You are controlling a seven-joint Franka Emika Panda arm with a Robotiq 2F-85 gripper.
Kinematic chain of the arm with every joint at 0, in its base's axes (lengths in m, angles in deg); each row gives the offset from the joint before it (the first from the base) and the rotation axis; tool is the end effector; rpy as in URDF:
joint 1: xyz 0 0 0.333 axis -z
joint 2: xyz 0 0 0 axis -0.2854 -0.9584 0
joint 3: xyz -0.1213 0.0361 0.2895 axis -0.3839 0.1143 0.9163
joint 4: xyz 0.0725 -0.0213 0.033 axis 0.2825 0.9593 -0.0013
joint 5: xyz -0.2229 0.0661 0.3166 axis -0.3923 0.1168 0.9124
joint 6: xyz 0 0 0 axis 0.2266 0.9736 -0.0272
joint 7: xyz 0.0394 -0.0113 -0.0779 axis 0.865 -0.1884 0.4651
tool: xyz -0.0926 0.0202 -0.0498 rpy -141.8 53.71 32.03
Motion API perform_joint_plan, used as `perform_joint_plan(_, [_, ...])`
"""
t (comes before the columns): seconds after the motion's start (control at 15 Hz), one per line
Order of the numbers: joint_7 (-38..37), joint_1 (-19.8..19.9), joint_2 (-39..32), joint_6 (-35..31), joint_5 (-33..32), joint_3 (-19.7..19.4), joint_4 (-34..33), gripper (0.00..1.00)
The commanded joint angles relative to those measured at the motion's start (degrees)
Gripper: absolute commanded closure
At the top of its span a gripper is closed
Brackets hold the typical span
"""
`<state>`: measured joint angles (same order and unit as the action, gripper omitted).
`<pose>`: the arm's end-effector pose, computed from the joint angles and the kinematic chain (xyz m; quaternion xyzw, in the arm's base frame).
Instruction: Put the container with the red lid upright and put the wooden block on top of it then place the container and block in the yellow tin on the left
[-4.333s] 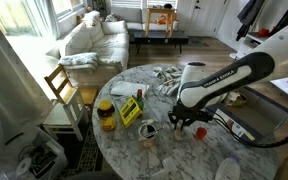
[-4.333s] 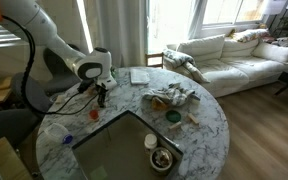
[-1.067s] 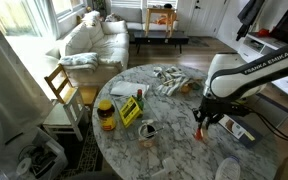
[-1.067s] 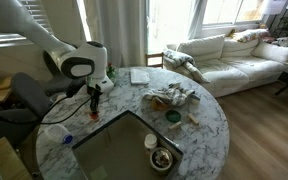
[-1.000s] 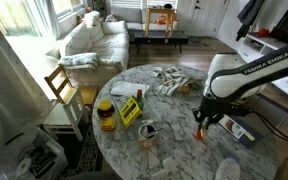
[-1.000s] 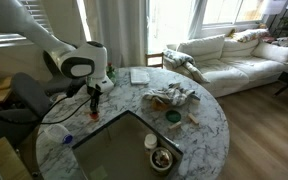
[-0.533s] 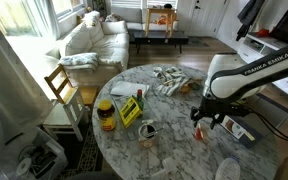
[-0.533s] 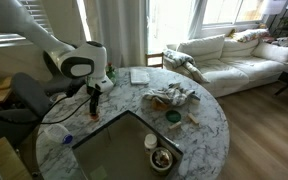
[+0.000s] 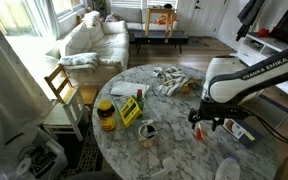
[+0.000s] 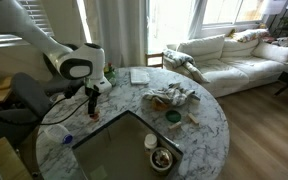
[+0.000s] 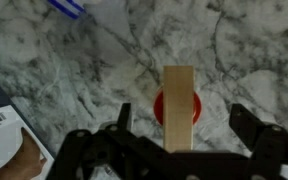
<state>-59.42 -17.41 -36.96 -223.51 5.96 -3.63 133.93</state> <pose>0.5015 -0.0221 0.2255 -0.9250 0.3681 0.0917 0.0212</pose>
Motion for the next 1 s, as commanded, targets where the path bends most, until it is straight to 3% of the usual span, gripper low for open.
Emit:
perform_joint_plan(0.0, [-1.37, -0.83, -0.78, -2.67, -1.01, -0.43, 1.31, 0.01])
perform_joint_plan(0.53, [-1.08, -1.1, -2.41, -3.81, -0.41, -0.42, 1.3, 0.19])
perform_joint_plan(0.67, [-1.57, -1.31, -2.61, -4.17, -0.69, -0.59, 1.28, 0.35])
perform_joint_plan(0.8, [-1.86, -1.43, -2.72, -4.47, -0.78, -0.65, 1.25, 0.6])
perform_joint_plan(0.93, [-2.47, -1.67, -2.68, -4.51, -1.04, -0.75, 1.22, 0.74])
